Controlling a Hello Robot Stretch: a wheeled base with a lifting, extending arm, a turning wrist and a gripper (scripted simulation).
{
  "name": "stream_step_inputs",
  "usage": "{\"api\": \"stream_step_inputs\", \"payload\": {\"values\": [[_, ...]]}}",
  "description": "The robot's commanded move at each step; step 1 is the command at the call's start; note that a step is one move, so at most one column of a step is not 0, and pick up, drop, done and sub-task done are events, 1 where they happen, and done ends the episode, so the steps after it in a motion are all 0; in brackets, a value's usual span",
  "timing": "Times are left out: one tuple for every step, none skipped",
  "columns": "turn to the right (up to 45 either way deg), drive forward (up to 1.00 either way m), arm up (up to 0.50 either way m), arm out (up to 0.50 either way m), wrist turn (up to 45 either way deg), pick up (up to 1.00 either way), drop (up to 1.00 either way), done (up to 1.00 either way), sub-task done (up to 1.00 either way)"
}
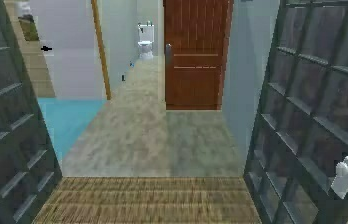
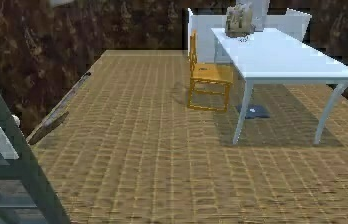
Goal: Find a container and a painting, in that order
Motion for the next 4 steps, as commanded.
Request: {"api": "stream_step_inputs", "payload": {"values": [[45.0, 0.0, 0.0, 0.0, 0.0, 0.0, 0.0, 0.0, 0.0], [42.0, 0.0, 0.0, 0.0, 0.0, 0.0, 0.0, 0.0, 0.0], [0.0, 1.0, 0.0, 0.0, 0.0, 0.0, 0.0, 0.0, 0.0], [0.0, 0.5, 0.0, 0.0, 0.0, 0.0, 0.0, 0.0, 0.0]]}}
